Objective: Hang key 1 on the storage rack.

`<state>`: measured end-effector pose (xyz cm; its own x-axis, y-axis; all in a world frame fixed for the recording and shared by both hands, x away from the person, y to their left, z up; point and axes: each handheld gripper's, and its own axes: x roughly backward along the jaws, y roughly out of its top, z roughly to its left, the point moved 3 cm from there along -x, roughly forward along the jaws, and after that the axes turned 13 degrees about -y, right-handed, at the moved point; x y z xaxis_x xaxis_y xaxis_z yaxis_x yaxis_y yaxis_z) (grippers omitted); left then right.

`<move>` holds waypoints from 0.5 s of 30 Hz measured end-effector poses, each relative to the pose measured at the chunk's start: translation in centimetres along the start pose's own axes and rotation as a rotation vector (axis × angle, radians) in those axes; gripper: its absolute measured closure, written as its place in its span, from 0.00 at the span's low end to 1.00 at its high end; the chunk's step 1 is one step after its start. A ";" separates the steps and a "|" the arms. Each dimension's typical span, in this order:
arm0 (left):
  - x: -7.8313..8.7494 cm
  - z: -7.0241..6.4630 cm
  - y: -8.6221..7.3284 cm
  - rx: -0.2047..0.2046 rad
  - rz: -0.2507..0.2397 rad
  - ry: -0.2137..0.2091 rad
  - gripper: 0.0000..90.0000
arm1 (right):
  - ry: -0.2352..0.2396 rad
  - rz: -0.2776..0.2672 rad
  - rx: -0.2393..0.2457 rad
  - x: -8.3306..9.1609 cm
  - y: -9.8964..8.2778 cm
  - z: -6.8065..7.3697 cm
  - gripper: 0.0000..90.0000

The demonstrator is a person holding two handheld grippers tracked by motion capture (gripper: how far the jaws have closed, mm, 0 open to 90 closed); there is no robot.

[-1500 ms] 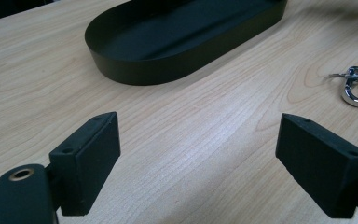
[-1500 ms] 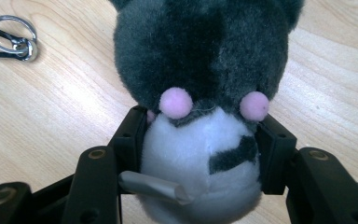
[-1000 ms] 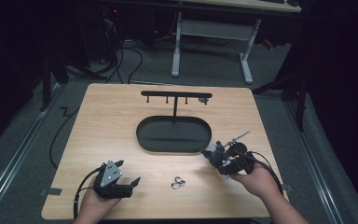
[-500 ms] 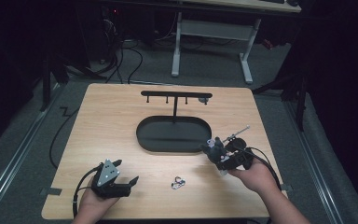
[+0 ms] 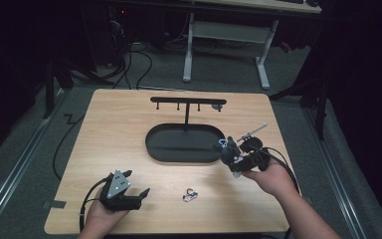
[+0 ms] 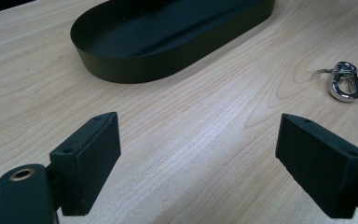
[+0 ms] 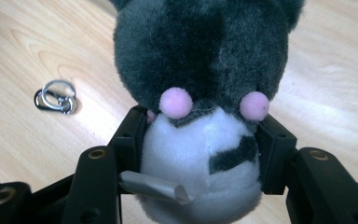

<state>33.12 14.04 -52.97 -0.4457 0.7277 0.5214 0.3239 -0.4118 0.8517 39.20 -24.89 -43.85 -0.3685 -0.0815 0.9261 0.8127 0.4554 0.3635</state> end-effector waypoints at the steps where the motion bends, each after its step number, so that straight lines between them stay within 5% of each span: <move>1: -0.1 0.0 0.0 0.003 -0.001 0.003 0.16 | -0.001 -0.004 0.003 0.1 0.3 -0.1 0.52; 15: -0.4 0.1 -0.3 0.016 0.008 -0.019 0.16 | -0.005 -0.022 0.009 1.7 2.8 -0.2 0.52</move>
<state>33.27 13.98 -53.43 -0.4269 0.7347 0.5272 0.3411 -0.4091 0.8463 40.94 -23.94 -41.19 -0.3883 -0.0876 0.9173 0.8000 0.4619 0.3828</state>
